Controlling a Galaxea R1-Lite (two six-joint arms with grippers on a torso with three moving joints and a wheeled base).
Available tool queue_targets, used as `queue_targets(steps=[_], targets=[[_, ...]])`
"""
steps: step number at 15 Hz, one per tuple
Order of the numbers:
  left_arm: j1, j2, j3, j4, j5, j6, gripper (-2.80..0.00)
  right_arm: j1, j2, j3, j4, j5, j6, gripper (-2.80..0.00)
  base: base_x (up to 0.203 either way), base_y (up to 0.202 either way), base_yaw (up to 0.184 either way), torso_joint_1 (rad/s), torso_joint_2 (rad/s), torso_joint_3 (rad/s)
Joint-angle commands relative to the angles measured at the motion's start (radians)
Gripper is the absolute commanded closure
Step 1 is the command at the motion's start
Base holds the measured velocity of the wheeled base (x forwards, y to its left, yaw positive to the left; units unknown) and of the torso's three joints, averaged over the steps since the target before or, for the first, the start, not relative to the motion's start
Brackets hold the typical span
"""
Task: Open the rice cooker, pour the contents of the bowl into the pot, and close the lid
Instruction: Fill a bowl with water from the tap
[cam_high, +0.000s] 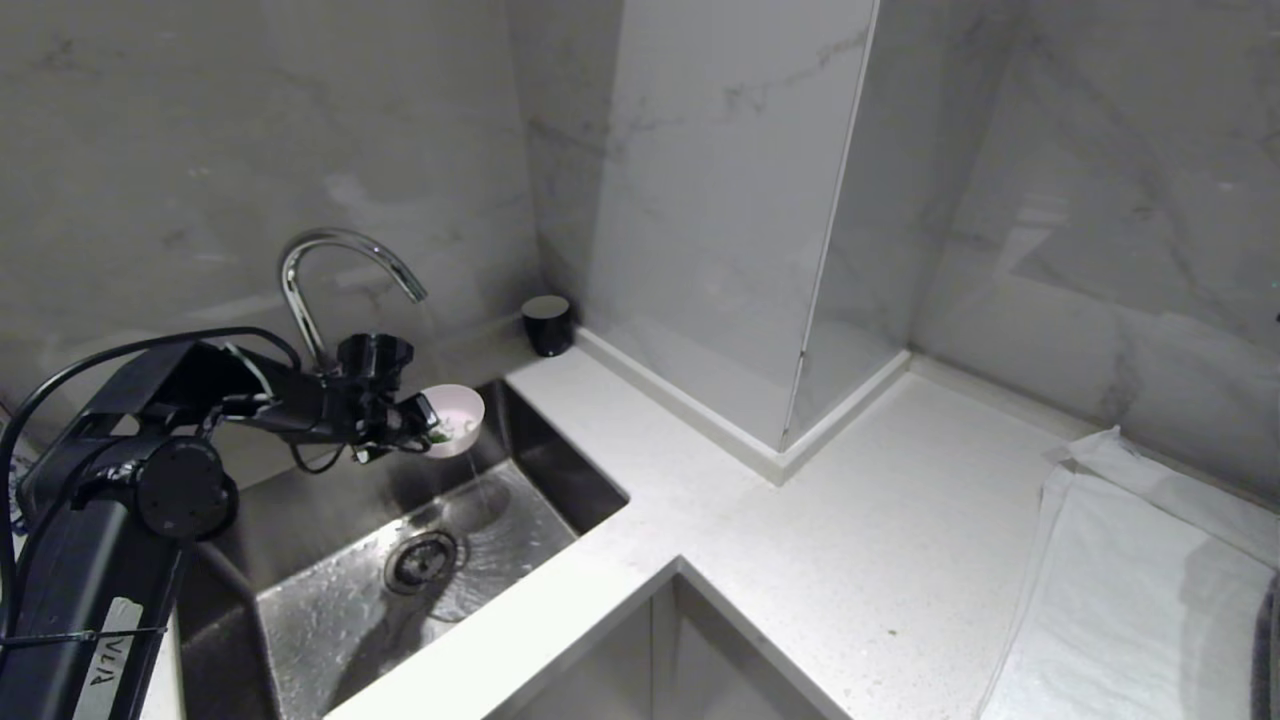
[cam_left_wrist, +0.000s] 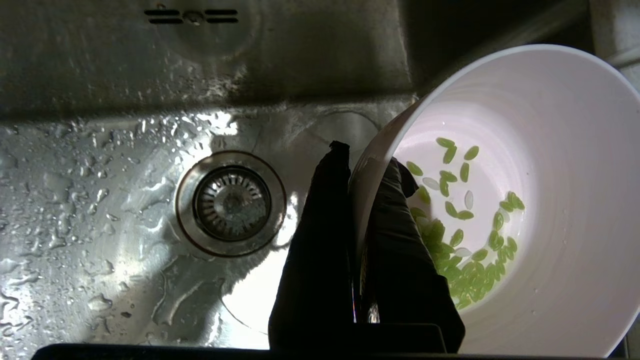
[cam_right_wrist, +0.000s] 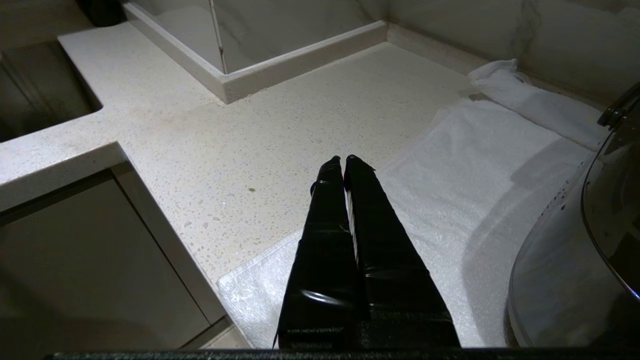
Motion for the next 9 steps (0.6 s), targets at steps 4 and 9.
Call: queue_targets(steps=[4,9], targets=[[-0.008,0.027,-0.082,0.029,0.011,-0.005,0.00,-0.001,0.000,0.000,0.001,0.001,0.000,0.00,0.000,0.000,0.000,0.000,0.00,0.000],[-0.006,0.046,-0.124,0.069,0.029,-0.030,0.00,0.000,0.000,0.000,0.001,0.001,0.000,0.00,0.000,0.000,0.000,0.000,0.00,0.000]])
